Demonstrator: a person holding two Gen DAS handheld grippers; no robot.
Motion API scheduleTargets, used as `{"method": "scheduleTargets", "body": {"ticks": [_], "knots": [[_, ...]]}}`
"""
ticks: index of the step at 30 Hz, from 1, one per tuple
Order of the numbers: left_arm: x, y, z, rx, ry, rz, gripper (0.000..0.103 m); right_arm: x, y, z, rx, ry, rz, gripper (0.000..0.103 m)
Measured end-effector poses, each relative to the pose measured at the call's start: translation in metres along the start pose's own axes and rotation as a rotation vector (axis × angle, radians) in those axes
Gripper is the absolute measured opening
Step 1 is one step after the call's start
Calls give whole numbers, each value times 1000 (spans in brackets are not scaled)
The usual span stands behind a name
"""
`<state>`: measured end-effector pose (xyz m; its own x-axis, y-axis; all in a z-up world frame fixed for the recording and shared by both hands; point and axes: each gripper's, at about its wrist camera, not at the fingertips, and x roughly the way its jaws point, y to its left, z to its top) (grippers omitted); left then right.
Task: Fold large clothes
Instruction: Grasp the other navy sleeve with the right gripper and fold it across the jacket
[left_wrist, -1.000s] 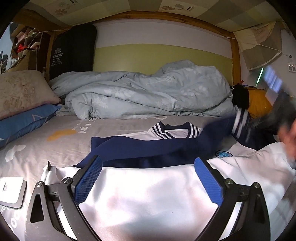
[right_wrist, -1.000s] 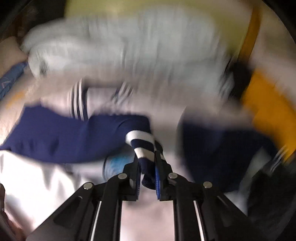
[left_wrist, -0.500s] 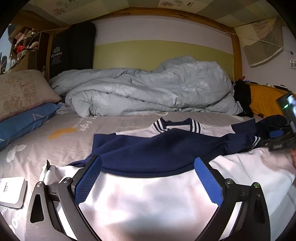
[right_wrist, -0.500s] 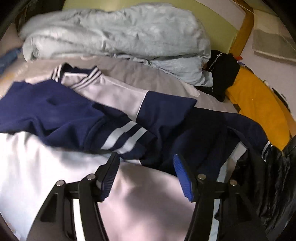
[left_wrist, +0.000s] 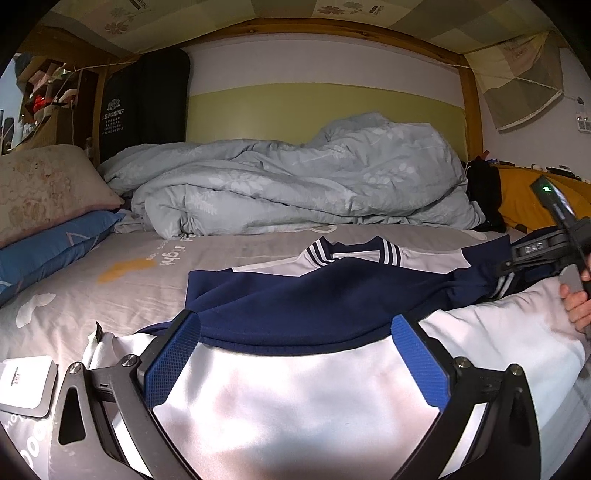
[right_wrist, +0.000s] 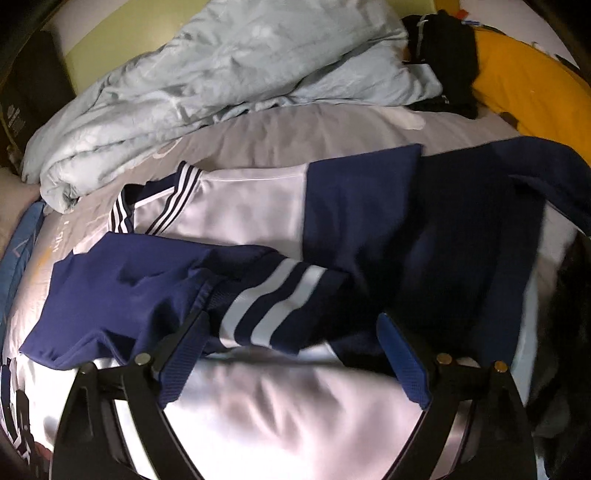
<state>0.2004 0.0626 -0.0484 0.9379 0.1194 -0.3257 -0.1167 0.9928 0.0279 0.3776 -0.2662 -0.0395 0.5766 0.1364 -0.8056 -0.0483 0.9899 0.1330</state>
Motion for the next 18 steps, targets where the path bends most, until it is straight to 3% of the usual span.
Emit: {"method": "scheduleTargets", "body": {"ticks": [2,4,5,6,7,8,10,11,12,13,14,16,17,18], "knots": [[1,0,0,0,9,0,103,1,8,4,-21,-10,-27,89],[1,0,1,1,10,0,103,2,20,11,-94,4,-37,53],[1,-1,1,1,8,0,103,3,26,13,-128,26,-29,23],[1,-1,1,1,7,1,103,4,29,15,-146,45,-51,4],[1,-1,1,1,5,1,103,4,31,17,-164,52,-89,4],[1,-1,1,1,3,2,103,-10,35,21,-198,-1,-125,4],[0,-1,1,1,-4,5,103,-62,41,25,-264,-241,-132,4],[0,-1,1,2,-7,6,103,-105,40,24,-261,-405,-114,4],[0,-1,1,4,-6,7,103,-130,34,21,-235,-507,-90,4],[0,-2,0,8,-4,8,103,-148,24,17,-193,-592,-80,4],[1,-2,0,12,-2,9,103,-146,19,17,-183,-599,-104,4],[0,-3,0,17,-2,11,103,-95,9,21,-225,-401,-213,4],[0,-3,0,20,-4,12,103,-46,3,18,-280,-184,-297,5],[-1,-3,0,21,-7,14,103,-22,-4,13,-298,-86,-356,5]]}}
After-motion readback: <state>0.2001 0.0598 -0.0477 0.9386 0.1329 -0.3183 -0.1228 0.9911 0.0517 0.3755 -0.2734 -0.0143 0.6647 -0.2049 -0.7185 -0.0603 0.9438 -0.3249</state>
